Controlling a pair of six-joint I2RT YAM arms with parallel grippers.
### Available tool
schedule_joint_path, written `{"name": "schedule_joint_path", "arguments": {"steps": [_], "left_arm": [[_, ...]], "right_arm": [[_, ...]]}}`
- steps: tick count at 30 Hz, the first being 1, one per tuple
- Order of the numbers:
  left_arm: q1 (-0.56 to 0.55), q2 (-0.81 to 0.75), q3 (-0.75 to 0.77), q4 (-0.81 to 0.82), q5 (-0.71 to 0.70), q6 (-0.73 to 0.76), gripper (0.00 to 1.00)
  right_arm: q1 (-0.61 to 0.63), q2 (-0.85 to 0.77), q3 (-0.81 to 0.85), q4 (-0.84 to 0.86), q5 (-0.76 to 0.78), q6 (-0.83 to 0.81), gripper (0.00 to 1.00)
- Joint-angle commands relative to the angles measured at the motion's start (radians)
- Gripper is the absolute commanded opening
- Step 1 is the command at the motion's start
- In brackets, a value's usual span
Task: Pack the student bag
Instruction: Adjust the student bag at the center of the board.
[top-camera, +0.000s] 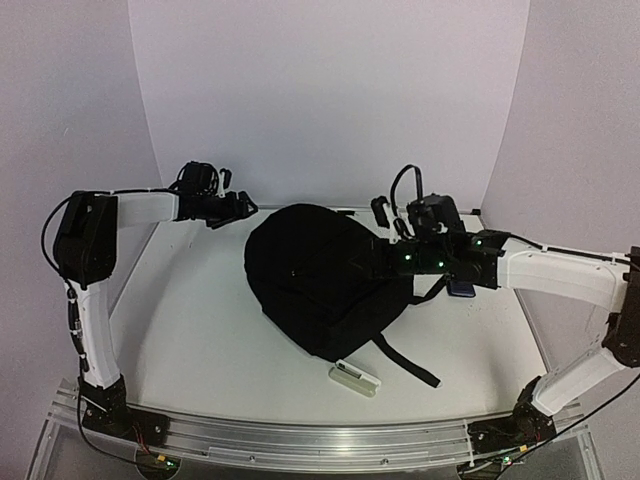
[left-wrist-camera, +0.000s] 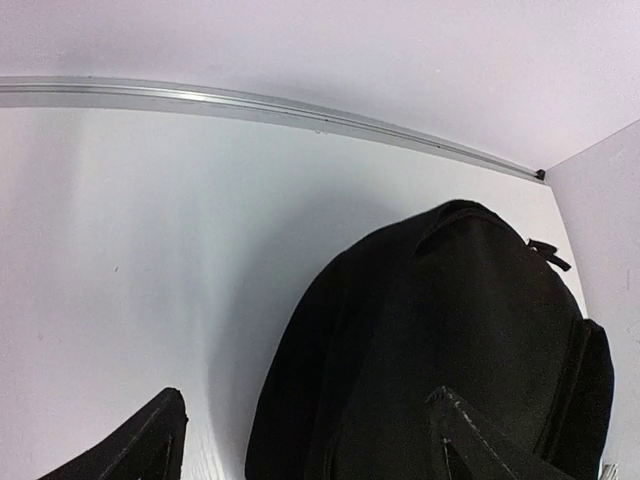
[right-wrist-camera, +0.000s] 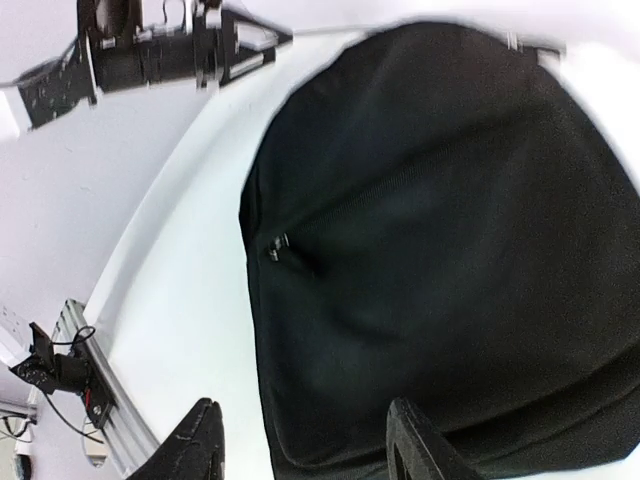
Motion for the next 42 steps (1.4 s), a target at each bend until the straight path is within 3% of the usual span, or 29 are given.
{"name": "schedule_joint_path", "arguments": {"steps": [1, 9, 17, 26, 35, 42], "left_arm": [[-0.001, -0.21, -0.152, -0.035, -0.026, -0.042, 0.85], [-0.036, -0.386, -0.502, 0.109, 0.177, -0.29, 0.89], [-0.066, -0.393, -0.645, 0.237, 0.242, -0.403, 0.83], [-0.076, -0.322, -0.676, 0.383, 0.31, -0.465, 0.65], [-0.085, -0.292, -0.678, 0.404, 0.322, -0.475, 0.52], [-0.087, -0.287, -0.678, 0.396, 0.308, -0.475, 0.16]], "right_arm": [[-0.003, 0.048, 0.122, -0.067, 0.015, -0.16, 0.53], [0.002, 0.278, 0.309, -0.095, -0.117, -0.313, 0.5], [0.002, 0.447, 0.426, -0.098, -0.151, -0.347, 0.47], [0.002, 0.535, 0.458, -0.093, -0.187, -0.321, 0.4], [0.01, 0.551, 0.444, -0.065, -0.239, -0.294, 0.28], [0.014, 0.538, 0.43, -0.041, -0.172, -0.29, 0.0]]}}
